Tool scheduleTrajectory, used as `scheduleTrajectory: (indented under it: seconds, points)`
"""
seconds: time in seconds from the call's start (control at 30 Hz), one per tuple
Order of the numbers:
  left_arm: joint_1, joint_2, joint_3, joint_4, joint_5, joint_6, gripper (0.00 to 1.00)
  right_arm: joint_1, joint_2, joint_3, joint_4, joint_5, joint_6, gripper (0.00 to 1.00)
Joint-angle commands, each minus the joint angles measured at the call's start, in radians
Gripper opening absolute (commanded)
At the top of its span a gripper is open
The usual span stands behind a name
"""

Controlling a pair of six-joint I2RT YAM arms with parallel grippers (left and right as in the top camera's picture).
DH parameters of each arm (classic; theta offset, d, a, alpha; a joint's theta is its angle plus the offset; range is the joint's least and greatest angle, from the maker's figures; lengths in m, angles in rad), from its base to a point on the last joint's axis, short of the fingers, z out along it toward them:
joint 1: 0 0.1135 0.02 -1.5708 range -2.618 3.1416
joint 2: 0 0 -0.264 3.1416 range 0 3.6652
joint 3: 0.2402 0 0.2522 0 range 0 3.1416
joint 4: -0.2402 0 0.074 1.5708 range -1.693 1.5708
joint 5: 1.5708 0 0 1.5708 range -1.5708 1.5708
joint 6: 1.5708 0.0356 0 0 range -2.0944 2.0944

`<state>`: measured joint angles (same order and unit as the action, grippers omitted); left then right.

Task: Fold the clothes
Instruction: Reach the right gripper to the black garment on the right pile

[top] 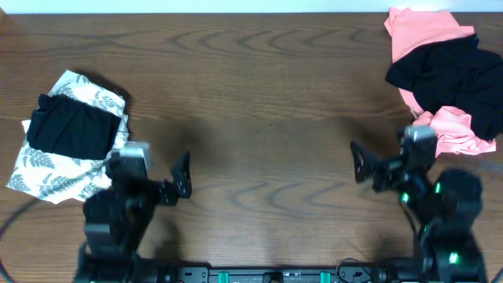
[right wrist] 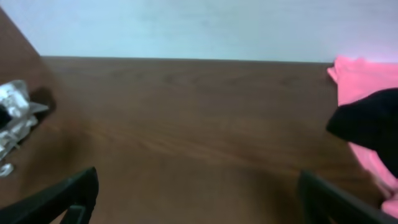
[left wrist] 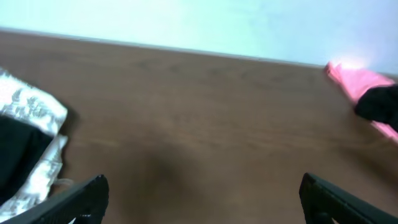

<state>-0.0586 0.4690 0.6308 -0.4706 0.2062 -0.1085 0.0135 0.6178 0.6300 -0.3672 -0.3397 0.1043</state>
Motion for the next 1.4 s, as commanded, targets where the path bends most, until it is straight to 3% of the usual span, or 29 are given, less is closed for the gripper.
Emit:
scheduleTrajectory:
  seconds: [0.0,0.2,0.3,0.4,0.6,0.7,0.87,1.0,1.17,1.37]
  points:
    - [0.006,0.179,0.142,-0.053,-0.023,0.001,0.98,0.009,0.159,0.144,-0.007,-0.024,-0.107,0.99]
    - [0.006,0.469,0.396,-0.159,-0.024,0.076,0.98,0.005,0.391,0.287,0.015,-0.26,-0.087,0.99]
    - [0.006,0.58,0.531,-0.262,-0.023,0.075,0.98,-0.035,0.518,0.38,-0.051,-0.181,0.049,0.99]
    - [0.006,0.655,0.626,-0.328,-0.023,0.075,0.98,-0.085,0.668,0.534,-0.183,-0.105,0.076,0.99]
    - [0.006,0.681,0.634,-0.323,-0.024,0.075,0.98,-0.153,0.929,0.874,-0.454,0.222,0.192,0.99]
    - [0.006,0.682,0.634,-0.333,-0.024,0.075,0.98,-0.203,1.043,0.995,-0.487,0.246,0.2,0.99]
    - [0.006,0.682,0.634,-0.336,-0.024,0.075,0.98,-0.29,1.183,1.078,-0.462,0.248,0.225,0.99]
    - [0.006,0.682,0.634,-0.336,-0.024,0.075,0.98,-0.35,1.294,1.083,-0.399,0.259,0.27,0.9]
    - [0.006,0.682,0.634,-0.336,-0.024,0.074,0.98,-0.36,1.416,1.083,-0.243,0.264,0.283,0.89]
    - [0.006,0.682,0.634,-0.336,-0.024,0.075,0.98,-0.353,1.536,1.083,-0.141,0.276,0.358,0.8]
